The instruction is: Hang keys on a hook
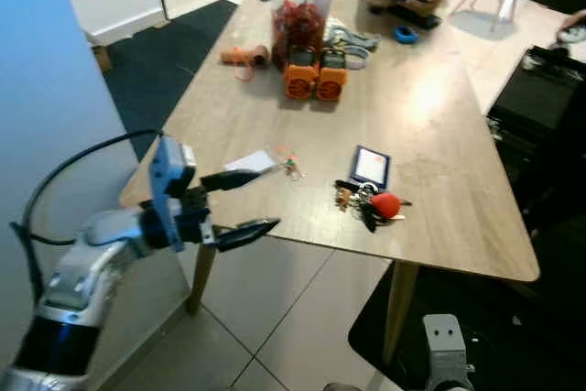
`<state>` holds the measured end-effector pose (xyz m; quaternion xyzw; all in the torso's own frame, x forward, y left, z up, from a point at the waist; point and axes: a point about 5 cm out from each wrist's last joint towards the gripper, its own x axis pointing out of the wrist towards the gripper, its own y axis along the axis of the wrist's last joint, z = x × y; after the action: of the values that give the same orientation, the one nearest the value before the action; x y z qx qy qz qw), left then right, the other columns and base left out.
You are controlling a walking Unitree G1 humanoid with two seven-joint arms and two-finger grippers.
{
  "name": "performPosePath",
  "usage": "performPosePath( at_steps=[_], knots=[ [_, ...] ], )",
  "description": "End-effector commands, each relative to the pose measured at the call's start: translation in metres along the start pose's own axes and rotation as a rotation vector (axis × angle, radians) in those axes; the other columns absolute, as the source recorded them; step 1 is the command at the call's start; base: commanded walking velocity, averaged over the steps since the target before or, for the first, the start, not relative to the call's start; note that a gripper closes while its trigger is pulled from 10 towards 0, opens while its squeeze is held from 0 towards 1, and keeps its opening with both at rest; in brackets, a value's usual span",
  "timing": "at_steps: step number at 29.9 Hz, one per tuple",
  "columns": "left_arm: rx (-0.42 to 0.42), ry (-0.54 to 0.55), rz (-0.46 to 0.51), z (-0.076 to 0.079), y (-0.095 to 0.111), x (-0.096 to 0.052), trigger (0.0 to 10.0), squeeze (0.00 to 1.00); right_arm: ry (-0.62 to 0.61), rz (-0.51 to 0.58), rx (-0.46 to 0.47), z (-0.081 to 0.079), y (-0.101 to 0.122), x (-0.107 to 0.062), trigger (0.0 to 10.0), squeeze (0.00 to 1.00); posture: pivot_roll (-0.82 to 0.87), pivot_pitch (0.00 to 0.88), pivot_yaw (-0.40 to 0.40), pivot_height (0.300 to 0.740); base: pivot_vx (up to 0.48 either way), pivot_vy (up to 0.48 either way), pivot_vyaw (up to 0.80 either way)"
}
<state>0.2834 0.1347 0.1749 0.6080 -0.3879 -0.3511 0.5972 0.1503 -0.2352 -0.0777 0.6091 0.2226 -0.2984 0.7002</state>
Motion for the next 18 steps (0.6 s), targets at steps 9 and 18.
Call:
performPosePath(
  at_steps=[9, 18],
  knots=[
    [0.029, 0.151, -0.100, -0.007, -0.012, 0.063, 10.0, 0.00, 0.041, 0.098, 0.035, -0.028, 0.027, 0.011, 10.0, 0.00, 0.07, 0.061, -0.010, 0.740, 0.000, 0.000, 0.00],
    [0.011, 0.346, -0.054, -0.015, -0.011, 0.095, 10.0, 0.00, 0.087, 0.193, 0.103, -0.042, 0.046, 0.014, 10.0, 0.00, 0.06, 0.065, -0.005, 0.740, 0.000, 0.000, 0.00]
  ],
)
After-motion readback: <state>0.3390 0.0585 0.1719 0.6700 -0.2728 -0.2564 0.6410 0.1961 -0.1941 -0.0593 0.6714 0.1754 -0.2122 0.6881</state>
